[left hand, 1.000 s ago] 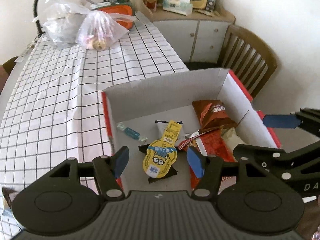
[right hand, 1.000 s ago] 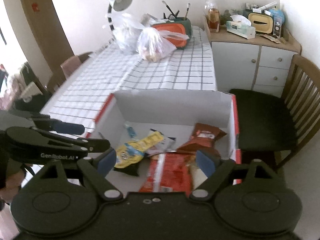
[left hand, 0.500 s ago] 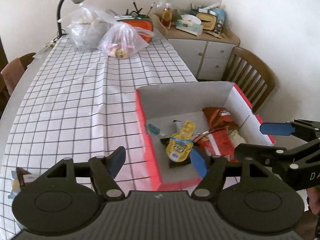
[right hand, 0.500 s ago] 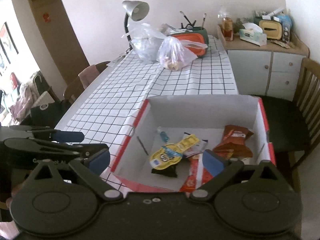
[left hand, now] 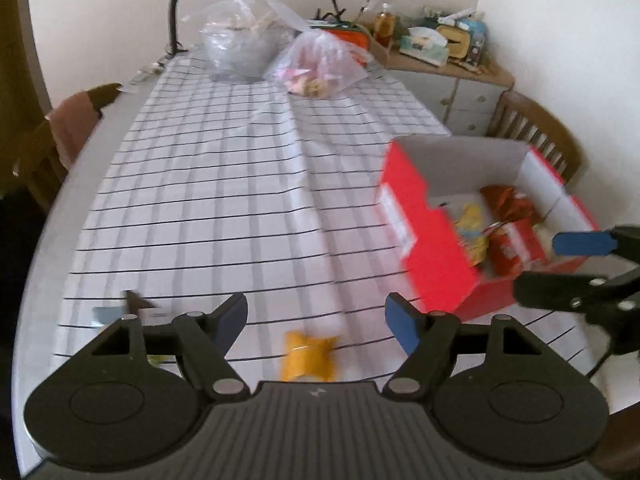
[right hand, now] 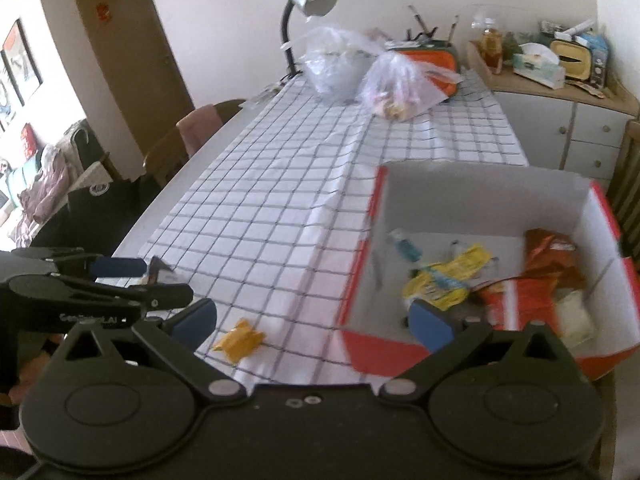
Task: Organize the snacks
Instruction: 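Move both tools back toward the yellow candy and green drink pouch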
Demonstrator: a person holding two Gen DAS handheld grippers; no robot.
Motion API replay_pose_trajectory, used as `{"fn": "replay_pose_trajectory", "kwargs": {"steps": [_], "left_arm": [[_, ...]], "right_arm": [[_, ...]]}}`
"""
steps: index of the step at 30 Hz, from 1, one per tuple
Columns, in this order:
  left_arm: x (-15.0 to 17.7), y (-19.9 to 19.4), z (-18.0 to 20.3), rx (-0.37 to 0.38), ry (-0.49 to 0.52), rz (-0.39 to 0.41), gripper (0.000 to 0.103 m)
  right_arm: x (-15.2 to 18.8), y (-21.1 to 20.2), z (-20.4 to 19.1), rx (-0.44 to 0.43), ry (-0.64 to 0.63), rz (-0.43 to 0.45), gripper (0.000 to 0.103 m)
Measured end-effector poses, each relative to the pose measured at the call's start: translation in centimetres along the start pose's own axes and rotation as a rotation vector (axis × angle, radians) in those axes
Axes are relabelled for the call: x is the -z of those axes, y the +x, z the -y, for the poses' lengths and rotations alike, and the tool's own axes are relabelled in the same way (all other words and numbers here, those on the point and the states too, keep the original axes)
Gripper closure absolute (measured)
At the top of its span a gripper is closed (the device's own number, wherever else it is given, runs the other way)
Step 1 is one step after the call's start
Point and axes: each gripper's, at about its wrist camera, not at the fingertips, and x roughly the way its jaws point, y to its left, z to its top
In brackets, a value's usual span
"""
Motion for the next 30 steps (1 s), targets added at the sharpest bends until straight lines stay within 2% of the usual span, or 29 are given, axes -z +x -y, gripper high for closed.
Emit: {"fn": "replay_pose_trajectory", "kwargs": {"steps": [8, 14, 20, 26, 30], "left_arm": [[3.2, 1.2, -6.6, -0.029, -0.068, -0.077, 0.028], [4.8, 2.6, -10.0, -0.053, -0.098, -0.087, 0.027], [5.9, 4.3, -11.7, -0.077, -0.111, -0.090, 0.028], [6.4, 5.5, -12.5, -0.096, -0.076, -0.079, 0.028], [6.4, 6.5, -12.7, -0.113, -0.045, -0.081, 0.029]], "right_arm": [[1.5, 5.3, -5.7, -0.003, -0.097, -0.111, 0.005], [1.9, 9.7, -8.6, 0.007, -0.215, -0.195, 0.013], [1.8, 13.7, -9.3, 0.037, -0.274, -0.271, 0.023], [1.9, 16.5, -9.1, 0.048, -0.284, -0.330, 0.034], [1.8, 17.5, -9.3, 0.039, -0.285, -0.347, 0.038]]}}
